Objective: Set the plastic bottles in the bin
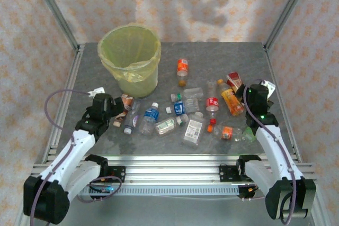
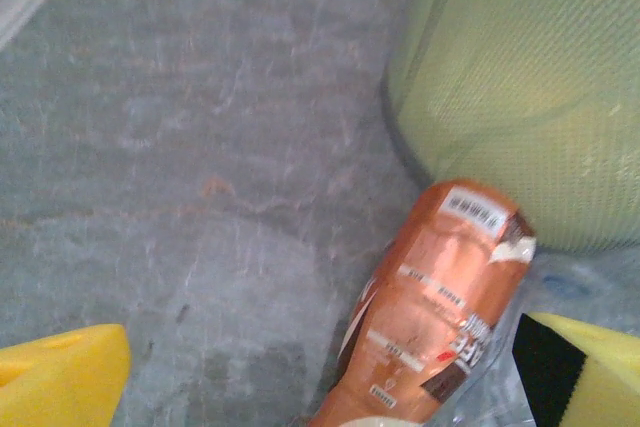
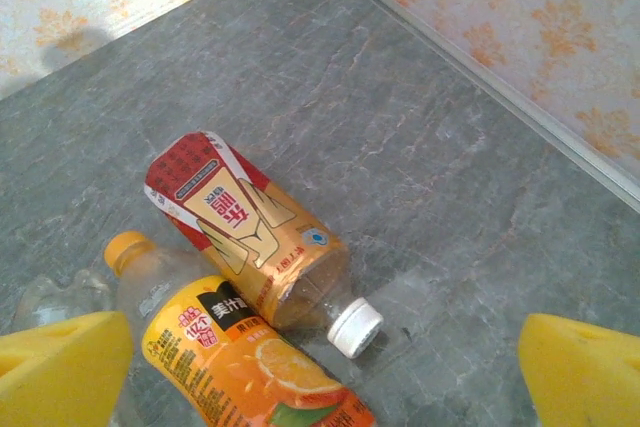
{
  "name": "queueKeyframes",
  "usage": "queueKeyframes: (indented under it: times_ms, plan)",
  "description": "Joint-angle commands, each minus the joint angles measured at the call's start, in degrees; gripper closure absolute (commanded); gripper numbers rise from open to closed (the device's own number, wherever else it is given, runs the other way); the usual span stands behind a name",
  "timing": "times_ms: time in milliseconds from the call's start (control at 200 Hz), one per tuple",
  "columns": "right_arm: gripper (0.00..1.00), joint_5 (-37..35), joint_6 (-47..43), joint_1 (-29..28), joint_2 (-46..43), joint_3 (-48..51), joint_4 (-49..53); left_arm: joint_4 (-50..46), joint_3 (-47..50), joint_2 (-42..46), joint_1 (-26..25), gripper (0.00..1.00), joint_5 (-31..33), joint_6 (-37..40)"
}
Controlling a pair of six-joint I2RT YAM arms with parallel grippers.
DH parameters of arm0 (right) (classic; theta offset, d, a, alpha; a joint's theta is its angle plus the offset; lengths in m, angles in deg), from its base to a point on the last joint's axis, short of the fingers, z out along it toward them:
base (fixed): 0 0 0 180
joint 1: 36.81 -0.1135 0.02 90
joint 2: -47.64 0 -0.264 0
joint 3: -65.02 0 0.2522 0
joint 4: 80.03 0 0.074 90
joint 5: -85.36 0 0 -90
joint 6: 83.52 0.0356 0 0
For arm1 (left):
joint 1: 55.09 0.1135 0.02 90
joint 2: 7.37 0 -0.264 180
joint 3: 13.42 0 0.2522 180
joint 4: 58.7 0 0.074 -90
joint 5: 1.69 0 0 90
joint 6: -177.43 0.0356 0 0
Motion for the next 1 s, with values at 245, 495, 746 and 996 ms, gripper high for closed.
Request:
queueKeyframes:
  times_ms: [245,495,746,996]
  plan:
    - [0.01,-2.0,3.4,-0.2,-4.2,-0.4,5.1,2.2,-4.3,-13.0,-0.5,0.00,-5.1,-2.3]
    - [0.01,-1.9,4.2,-0.4,-4.1,-0.7,5.4,3.7,-6.4,-19.8,-0.4,0.00,-6.2,-3.4]
    - [0.01,-1.6,4.3,-1.1,-4.2,-1.5,6.4,4.8,-8.7,-26.3,0.7,0.00,-5.2,-7.9]
    - [0.01,-1.9,4.0,-2.6,-4.1,-1.9,6.6,4.8,-8.7,-29.6,3.7,0.14,-4.8,-13.7]
